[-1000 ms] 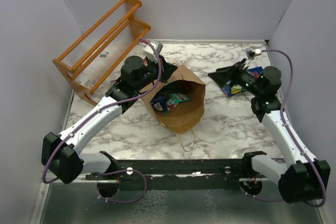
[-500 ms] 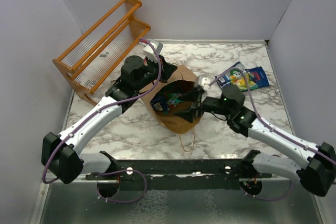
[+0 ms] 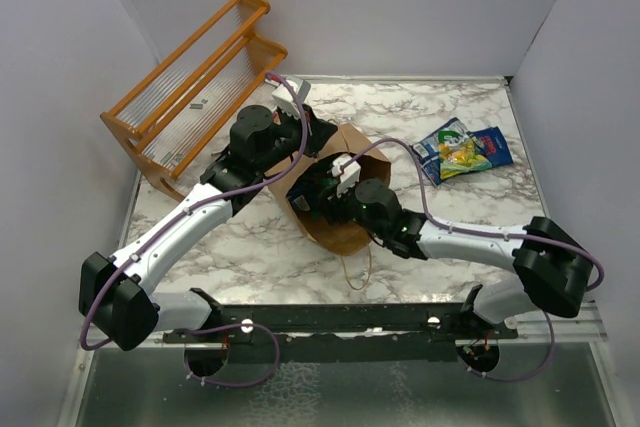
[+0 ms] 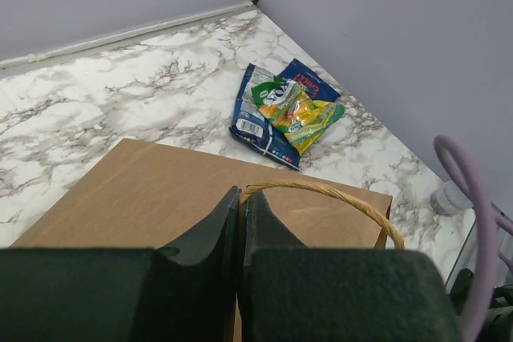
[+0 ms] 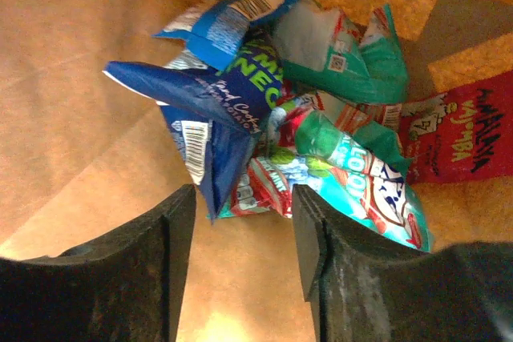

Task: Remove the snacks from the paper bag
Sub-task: Take out the snack from the paper bag.

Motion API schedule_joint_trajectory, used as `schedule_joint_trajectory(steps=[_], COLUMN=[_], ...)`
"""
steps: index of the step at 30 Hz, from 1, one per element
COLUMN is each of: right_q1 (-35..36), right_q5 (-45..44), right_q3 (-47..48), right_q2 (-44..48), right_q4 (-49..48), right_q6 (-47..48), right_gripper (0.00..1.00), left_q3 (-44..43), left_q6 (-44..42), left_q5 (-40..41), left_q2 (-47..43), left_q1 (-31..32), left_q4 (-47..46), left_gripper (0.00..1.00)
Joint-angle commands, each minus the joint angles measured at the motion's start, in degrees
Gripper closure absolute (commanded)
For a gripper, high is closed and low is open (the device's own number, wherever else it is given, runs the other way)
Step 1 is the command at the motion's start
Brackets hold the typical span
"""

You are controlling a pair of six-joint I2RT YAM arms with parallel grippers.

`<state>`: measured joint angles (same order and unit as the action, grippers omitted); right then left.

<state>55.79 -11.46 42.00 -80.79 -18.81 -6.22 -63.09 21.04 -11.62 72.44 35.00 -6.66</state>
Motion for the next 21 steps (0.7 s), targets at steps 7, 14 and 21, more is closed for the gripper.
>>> schedule_joint_trajectory(steps=[7,14,21], right_q1=[1.07,1.2,1.28], right_q5=[-9.61,-9.37,-11.33], right_q3=[0.63,1.1,4.52], right_q2=[-8.53,-12.9,-18.52], right_q4=[-10.92,-16.43,-17.09], right_q6=[-3.4,-7.06,-9.25], right_gripper=[0.47,0.44,0.45], left_q3=[-1.92,-1.85,-1.85], left_q6=[-0.49,-0.53,-0.53], left_q5=[0.19,0.28,0.37], left_q2=[-0.84,-0.73,-0.73], left_q1=[0.33,0.33,0.37], left_q4=[0.15,0.09,0.13], left_gripper=[1.0,1.0,1.0])
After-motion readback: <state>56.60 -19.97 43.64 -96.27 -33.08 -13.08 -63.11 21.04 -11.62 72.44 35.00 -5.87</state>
